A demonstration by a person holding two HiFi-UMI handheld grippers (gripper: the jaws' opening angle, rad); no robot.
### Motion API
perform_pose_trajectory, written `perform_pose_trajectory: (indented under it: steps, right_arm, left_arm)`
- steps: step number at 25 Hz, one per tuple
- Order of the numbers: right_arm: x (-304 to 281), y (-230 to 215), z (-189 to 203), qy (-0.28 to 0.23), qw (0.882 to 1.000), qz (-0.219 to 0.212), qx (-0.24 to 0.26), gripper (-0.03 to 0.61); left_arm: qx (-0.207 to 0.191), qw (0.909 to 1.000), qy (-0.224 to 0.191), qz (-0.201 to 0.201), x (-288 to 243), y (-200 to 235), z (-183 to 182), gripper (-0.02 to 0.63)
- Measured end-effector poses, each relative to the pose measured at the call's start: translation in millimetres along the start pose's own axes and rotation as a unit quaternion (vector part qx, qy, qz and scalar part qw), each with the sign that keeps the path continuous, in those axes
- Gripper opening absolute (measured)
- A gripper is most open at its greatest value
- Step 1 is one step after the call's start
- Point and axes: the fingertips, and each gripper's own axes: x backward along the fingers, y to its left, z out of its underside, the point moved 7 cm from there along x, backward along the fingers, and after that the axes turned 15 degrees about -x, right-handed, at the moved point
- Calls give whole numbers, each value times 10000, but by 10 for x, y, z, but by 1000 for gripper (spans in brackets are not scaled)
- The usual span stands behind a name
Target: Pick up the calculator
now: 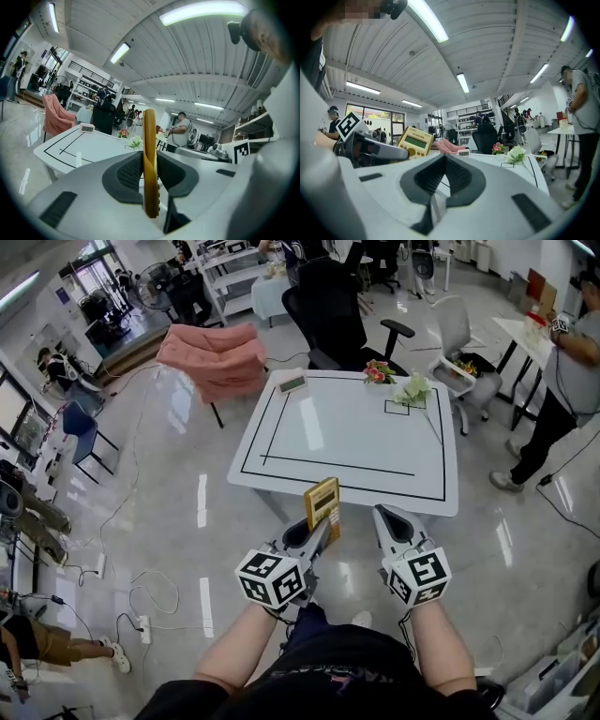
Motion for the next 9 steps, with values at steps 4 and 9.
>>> perform_pose_trajectory:
  steps: [4,9]
  right_arm:
    - [27,19,14,-20,10000,-18,-16,2]
    - [34,13,47,-7,10000,-44,-18,2]
  left_arm:
    - [-20,10000,1,-1,26,-33,1,81]
    - [-11,10000,0,-27,35,-54,33,80]
